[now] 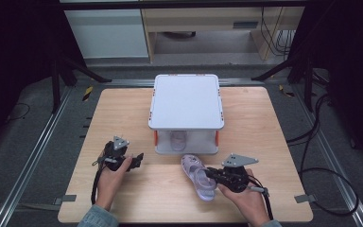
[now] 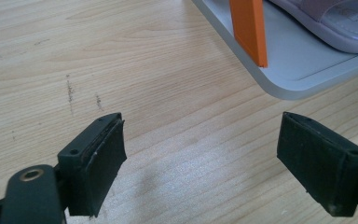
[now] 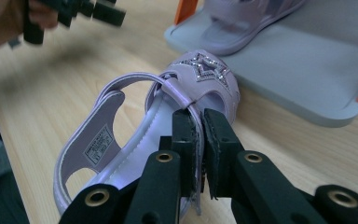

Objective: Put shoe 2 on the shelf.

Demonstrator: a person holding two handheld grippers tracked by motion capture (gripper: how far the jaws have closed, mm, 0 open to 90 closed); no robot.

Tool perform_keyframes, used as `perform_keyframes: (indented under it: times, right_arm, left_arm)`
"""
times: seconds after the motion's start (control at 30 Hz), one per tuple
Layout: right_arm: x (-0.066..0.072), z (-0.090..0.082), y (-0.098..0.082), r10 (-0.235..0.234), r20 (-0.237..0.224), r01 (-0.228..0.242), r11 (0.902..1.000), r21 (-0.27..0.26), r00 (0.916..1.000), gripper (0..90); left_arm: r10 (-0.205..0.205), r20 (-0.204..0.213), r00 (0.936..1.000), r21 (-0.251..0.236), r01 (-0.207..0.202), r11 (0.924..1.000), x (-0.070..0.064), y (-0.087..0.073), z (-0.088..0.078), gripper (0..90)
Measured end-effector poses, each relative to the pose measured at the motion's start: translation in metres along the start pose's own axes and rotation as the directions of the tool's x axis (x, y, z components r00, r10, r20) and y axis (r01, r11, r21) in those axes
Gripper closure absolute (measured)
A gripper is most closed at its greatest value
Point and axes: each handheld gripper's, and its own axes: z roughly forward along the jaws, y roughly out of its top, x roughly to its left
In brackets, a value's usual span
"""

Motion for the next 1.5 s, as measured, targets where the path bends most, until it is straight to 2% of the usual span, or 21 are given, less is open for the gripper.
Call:
perform_keyframes:
  times: [0.13, 0.23, 0.37, 0.5, 0.67, 0.77, 0.83, 0.93, 1.07, 1.13, 1.33, 1.5]
  right_arm:
    - [-0.006, -0.005, 0.002, 0.047, 0.032, -0.045, 0.9977, -0.051, 0.9984, 83.6]
    - [-0.01, -0.008, 0.002, 0.063, 0.062, -0.057, 0.9947, -0.085, 0.9961, 83.6]
    - [-0.017, -0.01, 0.005, 0.088, 0.099, -0.075, 0.9892, -0.126, 0.9913, 83.7]
    - [-0.021, -0.008, 0.008, 0.113, 0.115, -0.095, 0.9839, -0.152, 0.9869, 83.7]
    - [-0.022, -0.002, 0.013, 0.132, 0.128, -0.108, 0.9778, -0.18, 0.983, 83.7]
    - [-0.023, 0.0, 0.015, 0.143, 0.135, -0.115, 0.9739, -0.196, 0.9804, 83.7]
    - [-0.024, 0.003, 0.016, 0.152, 0.142, -0.122, 0.9714, -0.204, 0.9781, 83.7]
    - [-0.025, 0.006, 0.018, 0.166, 0.147, -0.132, 0.9679, -0.214, 0.9751, 83.7]
    - [-0.024, 0.008, 0.021, 0.176, 0.159, -0.137, 0.9632, -0.231, 0.9715, 83.7]
    - [-0.024, 0.009, 0.022, 0.18, 0.17, -0.137, 0.961, -0.24, 0.9688, 83.7]
    - [-0.027, 0.01, 0.025, 0.208, 0.189, -0.153, 0.9513, -0.268, 0.9598, 83.6]
    - [-0.027, 0.013, 0.026, 0.232, 0.188, -0.17, 0.9399, -0.296, 0.9543, 83.6]
  left_arm:
    - [-0.01, 0.009, 0.9999, -0.012, 0.01, 0.9999, 0.0, 0.0, 0.0, 14.1]
    - [0.001, 0.021, 0.9998, -0.03, 0.0, 0.9995, -0.004, 0.003, -0.001, 14.3]
    - [0.018, 0.043, 0.9989, -0.055, -0.015, 0.9984, -0.008, 0.011, -0.004, 14.2]
    - [0.02, 0.065, 0.9977, -0.081, -0.015, 0.9966, -0.009, 0.022, -0.008, 14.1]
    - [0.023, 0.084, 0.9962, -0.079, -0.016, 0.9967, -0.003, 0.037, -0.014, 14.5]
    - [0.005, 0.096, 0.9954, -0.083, 0.003, 0.9966, 0.005, 0.043, -0.017, 17.7]
    - [0.002, 0.096, 0.9954, -0.083, 0.006, 0.9965, 0.009, 0.046, -0.02, 22.2]
    - [-0.026, 0.115, 0.993, -0.089, 0.036, 0.9954, 0.016, 0.051, -0.026, 32.8]
    - [-0.026, 0.106, 0.9941, -0.121, 0.039, 0.9919, 0.021, 0.061, -0.041, 53.5]
    - [-0.027, 0.127, 0.9915, -0.137, 0.044, 0.9896, 0.021, 0.068, -0.049, 61.0]
    - [0.016, 0.141, 0.9899, -0.186, 0.01, 0.9824, 0.016, 0.091, -0.071, 75.5]
    - [0.047, 0.167, 0.9848, -0.212, -0.011, 0.9773, 0.007, 0.112, -0.083, 82.2]
